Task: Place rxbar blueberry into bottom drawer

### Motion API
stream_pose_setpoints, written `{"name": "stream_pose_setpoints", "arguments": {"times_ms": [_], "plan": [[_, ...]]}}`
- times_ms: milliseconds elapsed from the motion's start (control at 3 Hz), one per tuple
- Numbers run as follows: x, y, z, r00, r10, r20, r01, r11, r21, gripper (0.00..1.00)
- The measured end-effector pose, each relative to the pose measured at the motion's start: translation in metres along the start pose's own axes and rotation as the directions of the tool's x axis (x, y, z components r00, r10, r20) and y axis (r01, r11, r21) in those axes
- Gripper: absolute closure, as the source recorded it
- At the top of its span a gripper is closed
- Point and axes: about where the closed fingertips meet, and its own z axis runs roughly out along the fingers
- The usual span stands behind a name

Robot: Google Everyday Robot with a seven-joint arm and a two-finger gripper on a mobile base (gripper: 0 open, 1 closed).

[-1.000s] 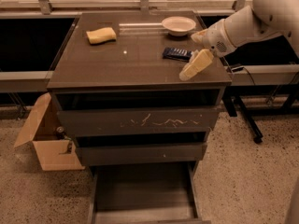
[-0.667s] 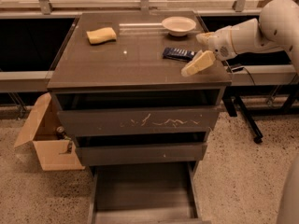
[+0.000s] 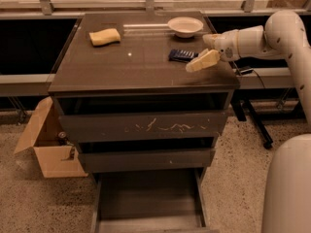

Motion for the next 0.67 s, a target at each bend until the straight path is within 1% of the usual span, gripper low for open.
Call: {"name": "stream_pose_setpoints", "arguments": {"times_ms": [333, 667], "plan": [[0.002, -0.012, 0.016, 1.000, 0.028, 0.005, -0.028, 0.9995, -0.013, 0.00], [0.006, -0.018, 0.026, 0.999, 0.042, -0.012, -0.042, 0.9990, -0.013, 0.00]]}}
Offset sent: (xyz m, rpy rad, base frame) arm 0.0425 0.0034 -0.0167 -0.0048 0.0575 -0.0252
